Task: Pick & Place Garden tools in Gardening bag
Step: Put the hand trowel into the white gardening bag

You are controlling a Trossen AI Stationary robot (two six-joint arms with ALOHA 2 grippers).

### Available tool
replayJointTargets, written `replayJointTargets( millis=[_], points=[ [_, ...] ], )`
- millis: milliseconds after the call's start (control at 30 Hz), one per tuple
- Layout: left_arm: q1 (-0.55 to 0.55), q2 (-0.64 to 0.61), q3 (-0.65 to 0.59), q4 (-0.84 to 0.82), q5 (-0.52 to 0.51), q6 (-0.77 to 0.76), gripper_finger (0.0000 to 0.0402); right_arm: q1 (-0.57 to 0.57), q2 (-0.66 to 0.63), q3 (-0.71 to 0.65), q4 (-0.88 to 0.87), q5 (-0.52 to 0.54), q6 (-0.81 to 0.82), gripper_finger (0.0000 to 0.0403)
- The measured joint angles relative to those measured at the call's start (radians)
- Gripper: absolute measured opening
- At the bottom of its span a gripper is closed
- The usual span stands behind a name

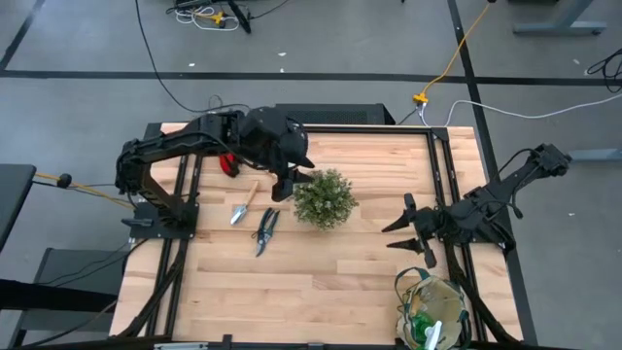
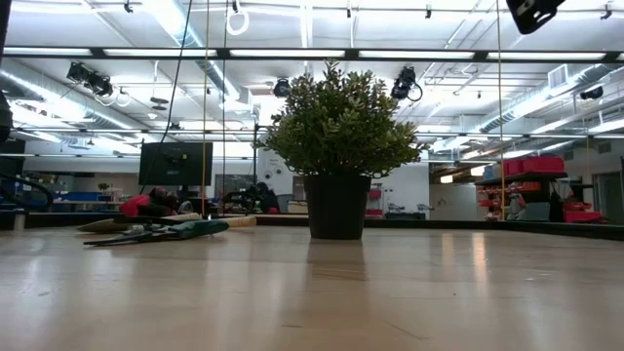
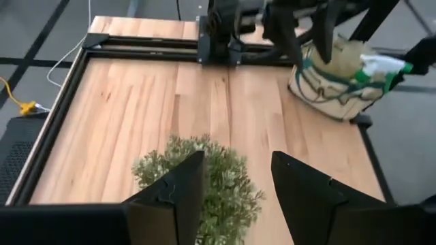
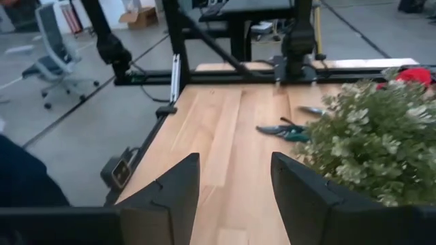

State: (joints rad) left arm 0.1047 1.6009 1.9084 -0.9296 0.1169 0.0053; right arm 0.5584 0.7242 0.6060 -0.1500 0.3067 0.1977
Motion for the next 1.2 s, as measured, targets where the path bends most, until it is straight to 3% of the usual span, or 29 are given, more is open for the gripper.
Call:
replayJointTargets(
  millis=[433,667,933,1200],
  points=[
    [0.031,-0.025,-0.24,0.037,0.014,0.059,0.0177,-0.075,0.002,0.0,0.053,0.042,0.003,0.0181],
    [0.087,-0.177,-0.421,0.089,0.017,0.04,0.0177,-0.089,0.002,0.0,0.051,0.079,0.004,0.0181],
    [0.111,-0.336,-0.638,0.118,-0.066,-0.024,0.0177,-0.093,0.011,0.0,0.048,0.122,0.006,0.0181],
    [0.113,-0.427,-0.874,0.268,-0.086,-0.072,0.0177,-0.094,0.015,0.0,0.052,0.156,0.004,0.0181]
  ],
)
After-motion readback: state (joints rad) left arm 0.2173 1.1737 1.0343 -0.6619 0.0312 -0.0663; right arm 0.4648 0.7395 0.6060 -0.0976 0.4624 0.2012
